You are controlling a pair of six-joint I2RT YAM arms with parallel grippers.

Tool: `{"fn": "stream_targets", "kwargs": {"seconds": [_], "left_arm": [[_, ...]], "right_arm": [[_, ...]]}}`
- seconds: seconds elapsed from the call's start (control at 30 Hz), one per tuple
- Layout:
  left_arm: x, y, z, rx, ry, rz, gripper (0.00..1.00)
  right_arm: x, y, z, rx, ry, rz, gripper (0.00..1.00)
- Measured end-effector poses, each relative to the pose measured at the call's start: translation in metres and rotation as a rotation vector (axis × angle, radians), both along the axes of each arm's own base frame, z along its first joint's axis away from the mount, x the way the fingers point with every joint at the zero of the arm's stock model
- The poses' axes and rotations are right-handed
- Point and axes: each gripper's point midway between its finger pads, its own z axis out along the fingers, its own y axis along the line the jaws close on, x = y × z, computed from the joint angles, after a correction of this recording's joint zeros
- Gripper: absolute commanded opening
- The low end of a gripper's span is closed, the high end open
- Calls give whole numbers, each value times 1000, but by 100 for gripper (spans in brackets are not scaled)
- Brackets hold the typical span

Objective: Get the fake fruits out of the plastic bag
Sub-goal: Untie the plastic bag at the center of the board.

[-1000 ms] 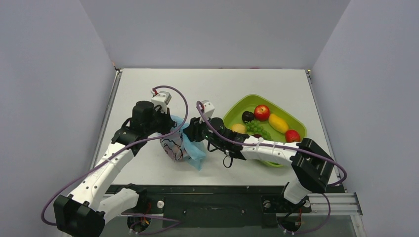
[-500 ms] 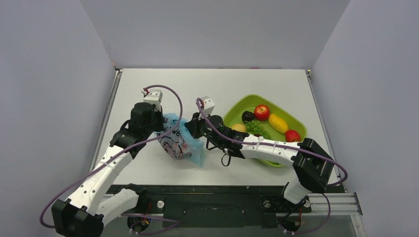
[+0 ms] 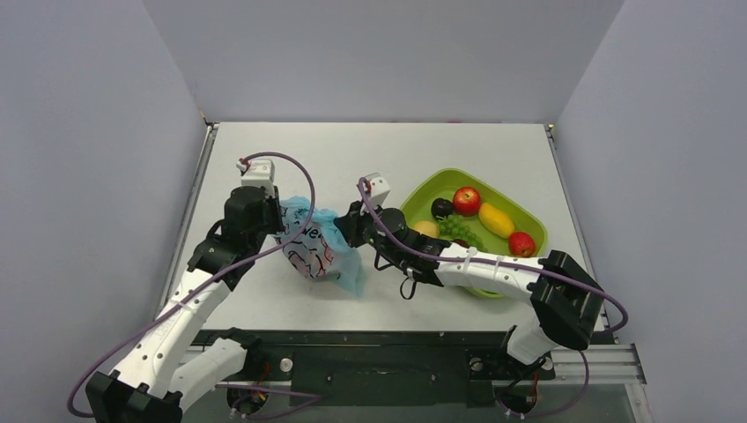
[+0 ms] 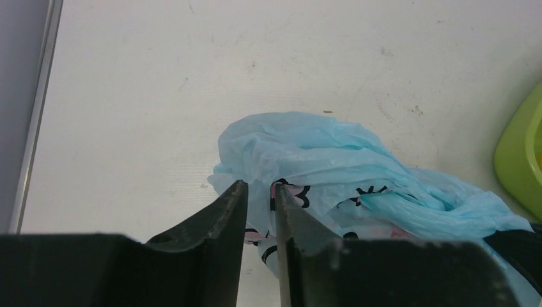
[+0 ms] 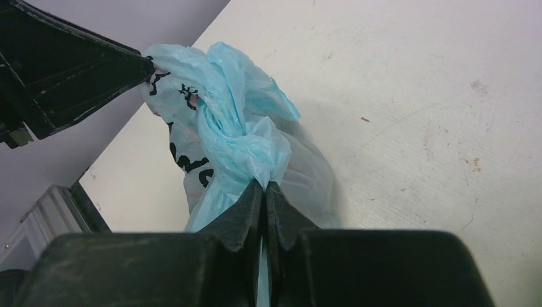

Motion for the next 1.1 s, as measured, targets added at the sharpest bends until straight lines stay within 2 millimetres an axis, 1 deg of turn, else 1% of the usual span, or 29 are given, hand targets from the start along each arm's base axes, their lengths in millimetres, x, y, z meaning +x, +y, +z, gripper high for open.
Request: {"fn": "stream_targets", "kwargs": {"seconds": [0.03,0.1,0.2,0.43,0.53,0.73,0.97,1.03,1.1], "left_arm": [[0,-3,1,-7,-2,-18,31],[-2,-10,2,-24,-10,-63,37],[-6,-18,6,-47,-27,-120,40],[-12,-30,17,-79,-75,-201,46],[-11,-39,11,-81,-53,-241,47],[-10,-57,-16,-65,45,-324,47],[-15,-70,-19,-63,61,-389,47],[-15,-72,-21,-63,67,-399,46],[-15,-75,-26,-62,85,-409,43]], "right_arm": [[-1,0,-1,-5,-2,10,0],[-3,2,-1,-11,-8,37,0],[-9,7,-1,-19,-18,88,0],[-26,18,-6,-47,-35,214,0],[-33,21,-7,-61,-43,249,0],[-39,24,-8,-69,-51,275,0],[-32,20,-7,-58,-44,248,0],[-27,16,-9,-57,-40,234,0],[-24,14,-12,-57,-34,225,0]]}}
